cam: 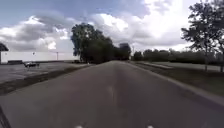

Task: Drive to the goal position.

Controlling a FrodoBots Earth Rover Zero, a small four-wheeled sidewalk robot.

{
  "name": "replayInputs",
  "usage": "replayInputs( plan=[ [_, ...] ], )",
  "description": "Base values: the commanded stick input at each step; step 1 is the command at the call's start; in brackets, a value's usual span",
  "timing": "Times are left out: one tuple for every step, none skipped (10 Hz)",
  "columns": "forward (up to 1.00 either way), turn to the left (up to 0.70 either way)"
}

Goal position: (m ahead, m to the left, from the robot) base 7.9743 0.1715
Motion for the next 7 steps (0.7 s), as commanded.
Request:
replayInputs(
  plan=[
    [0.70,0.00],
    [0.70,0.00],
    [0.70,0.00],
    [0.70,0.00],
    [0.70,0.00],
    [0.70,0.00],
    [0.70,0.00]
  ],
)
